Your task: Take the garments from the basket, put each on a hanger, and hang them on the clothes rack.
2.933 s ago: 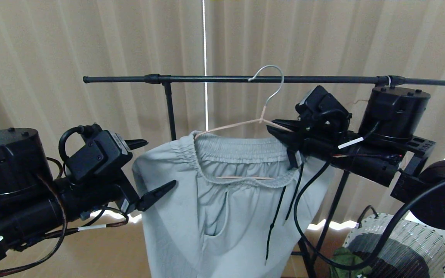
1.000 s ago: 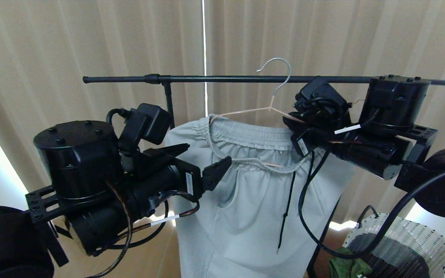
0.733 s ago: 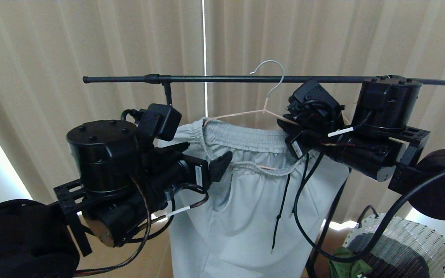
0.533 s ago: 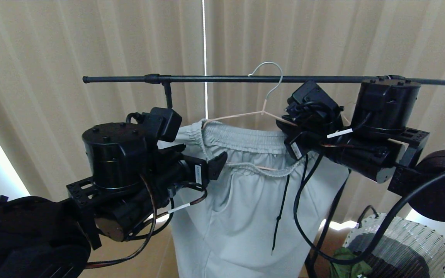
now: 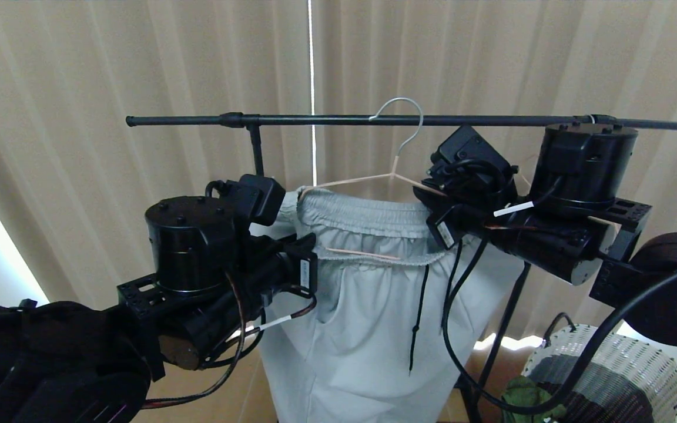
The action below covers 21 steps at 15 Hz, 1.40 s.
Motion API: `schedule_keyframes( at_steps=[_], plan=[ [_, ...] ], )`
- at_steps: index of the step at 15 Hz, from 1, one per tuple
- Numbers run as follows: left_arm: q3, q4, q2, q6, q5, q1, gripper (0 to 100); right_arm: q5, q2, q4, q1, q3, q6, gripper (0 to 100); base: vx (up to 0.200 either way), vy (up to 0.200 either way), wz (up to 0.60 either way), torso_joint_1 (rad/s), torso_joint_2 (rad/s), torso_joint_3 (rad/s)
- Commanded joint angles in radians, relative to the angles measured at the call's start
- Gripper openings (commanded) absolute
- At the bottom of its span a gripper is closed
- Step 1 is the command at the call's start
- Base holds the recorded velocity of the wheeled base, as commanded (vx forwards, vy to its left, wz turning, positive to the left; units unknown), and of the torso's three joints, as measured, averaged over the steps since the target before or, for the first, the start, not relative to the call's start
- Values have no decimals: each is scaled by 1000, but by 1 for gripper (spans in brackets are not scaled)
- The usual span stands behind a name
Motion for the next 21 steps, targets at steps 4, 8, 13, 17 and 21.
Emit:
schedule_keyframes(
  at_steps=[4, 8, 13, 17, 21],
  plan=[
    [107, -122, -4, 146, -1, 17, 0, 0, -2, -1, -43, 18, -1, 0, 0, 0, 0, 0, 0, 0],
    [180, -295, 0, 260, -14, 96, 0, 1, -19, -1, -84, 61, -2, 0, 0, 0, 0, 0, 0, 0],
    [179, -295, -13, 258, -43, 135, 0, 1, -50, 1, -127, 102, -2, 0, 0, 0, 0, 0, 0, 0],
    [153, -292, -18, 261, -60, 172, 0, 3, -71, 1, -138, 133, -2, 0, 0, 0, 0, 0, 0, 0],
    [151, -292, -23, 263, -104, 179, 0, 7, -59, 1, -132, 127, -4, 0, 0, 0, 0, 0, 0, 0]
  ],
)
